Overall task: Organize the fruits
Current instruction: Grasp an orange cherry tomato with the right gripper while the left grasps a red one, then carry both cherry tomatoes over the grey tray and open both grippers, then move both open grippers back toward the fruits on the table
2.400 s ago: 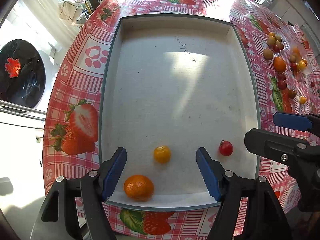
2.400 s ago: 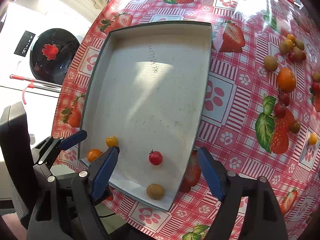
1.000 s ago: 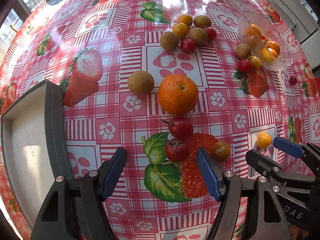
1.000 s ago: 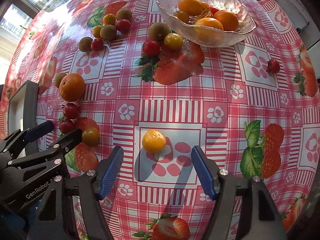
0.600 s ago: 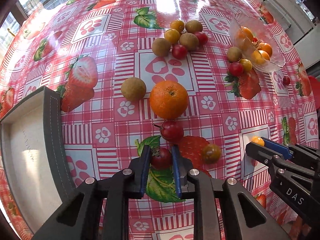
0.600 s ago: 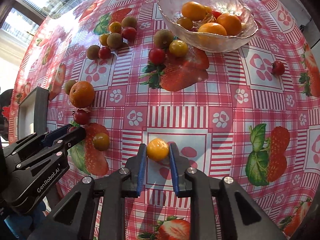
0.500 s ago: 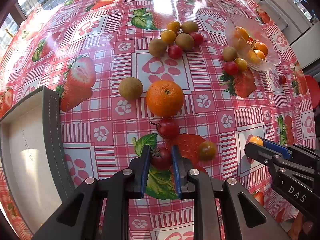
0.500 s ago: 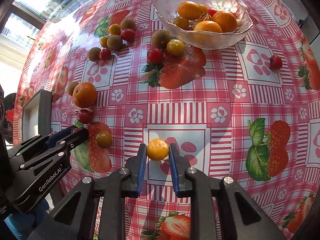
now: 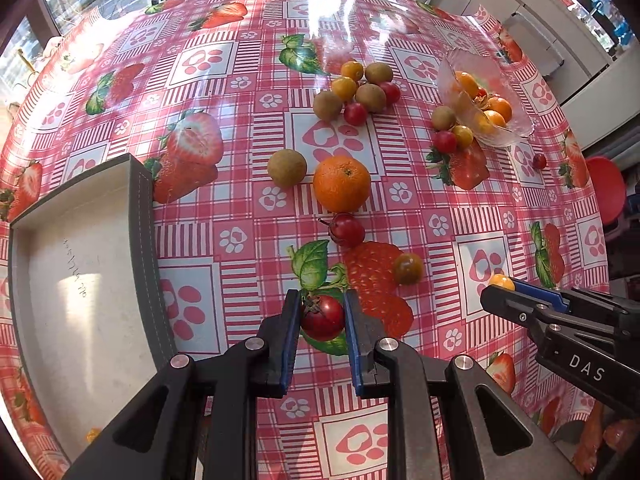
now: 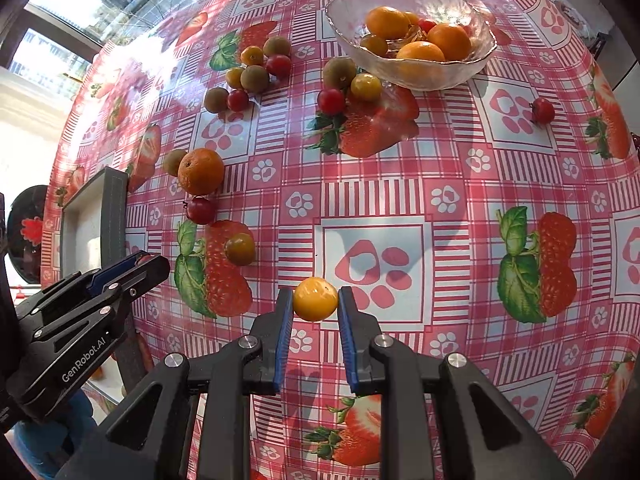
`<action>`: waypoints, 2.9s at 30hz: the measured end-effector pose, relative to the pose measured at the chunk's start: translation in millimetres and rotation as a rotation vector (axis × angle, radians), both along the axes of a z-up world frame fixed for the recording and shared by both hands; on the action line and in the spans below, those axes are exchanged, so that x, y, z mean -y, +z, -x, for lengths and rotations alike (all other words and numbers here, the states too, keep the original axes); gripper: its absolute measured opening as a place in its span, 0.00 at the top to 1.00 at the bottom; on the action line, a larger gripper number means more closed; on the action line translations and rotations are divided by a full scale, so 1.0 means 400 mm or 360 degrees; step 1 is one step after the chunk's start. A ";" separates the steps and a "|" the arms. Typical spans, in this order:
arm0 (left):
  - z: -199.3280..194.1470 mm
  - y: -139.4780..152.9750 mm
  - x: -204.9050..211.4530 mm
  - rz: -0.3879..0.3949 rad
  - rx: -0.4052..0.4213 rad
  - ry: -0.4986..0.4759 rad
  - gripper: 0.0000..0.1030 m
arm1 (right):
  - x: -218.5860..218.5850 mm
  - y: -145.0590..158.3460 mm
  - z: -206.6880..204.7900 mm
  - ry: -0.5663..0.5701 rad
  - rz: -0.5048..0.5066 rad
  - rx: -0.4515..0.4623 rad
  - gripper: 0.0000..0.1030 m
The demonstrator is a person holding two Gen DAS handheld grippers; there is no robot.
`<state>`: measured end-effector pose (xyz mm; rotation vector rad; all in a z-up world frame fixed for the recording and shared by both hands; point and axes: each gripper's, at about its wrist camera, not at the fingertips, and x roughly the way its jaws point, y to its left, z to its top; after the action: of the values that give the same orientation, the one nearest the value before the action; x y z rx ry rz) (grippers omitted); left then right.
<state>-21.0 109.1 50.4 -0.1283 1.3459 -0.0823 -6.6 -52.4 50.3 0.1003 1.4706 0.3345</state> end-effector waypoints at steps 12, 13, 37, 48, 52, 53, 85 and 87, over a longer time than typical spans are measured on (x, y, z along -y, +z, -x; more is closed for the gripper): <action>0.076 0.041 -0.092 0.0021 0.0047 0.0089 0.78 | -0.094 0.034 0.044 0.0099 -0.0013 0.0009 0.77; 0.082 0.044 -0.101 0.0021 0.0051 0.0099 0.78 | -0.105 0.037 0.048 0.0111 -0.0014 0.0009 0.77; 0.230 0.046 -0.411 -0.0014 0.0058 0.0430 0.78 | -0.471 0.095 0.141 0.0493 -0.0065 0.0027 0.77; 0.284 0.003 -0.518 -0.0064 0.0005 0.0534 0.78 | -0.626 0.061 0.198 0.0682 -0.0065 -0.0023 0.77; 0.289 -0.015 -0.528 -0.0082 -0.0014 0.0532 0.78 | -0.653 0.035 0.214 0.0710 -0.0039 -0.0049 0.77; 0.290 -0.020 -0.529 -0.0087 -0.0018 0.0529 0.78 | -0.657 0.029 0.217 0.0714 -0.0033 -0.0056 0.77; 0.321 -0.096 -0.544 -0.0203 -0.0175 0.0554 0.37 | -0.697 -0.065 0.233 0.0680 -0.0109 -0.0187 0.23; 0.321 -0.086 -0.545 -0.0204 -0.0169 0.0554 0.37 | -0.697 -0.049 0.228 0.0675 -0.0122 -0.0166 0.19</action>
<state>-149.4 327.2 16.1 -0.2597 1.4124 0.3074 -97.7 226.4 30.8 -0.1379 1.5778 0.7388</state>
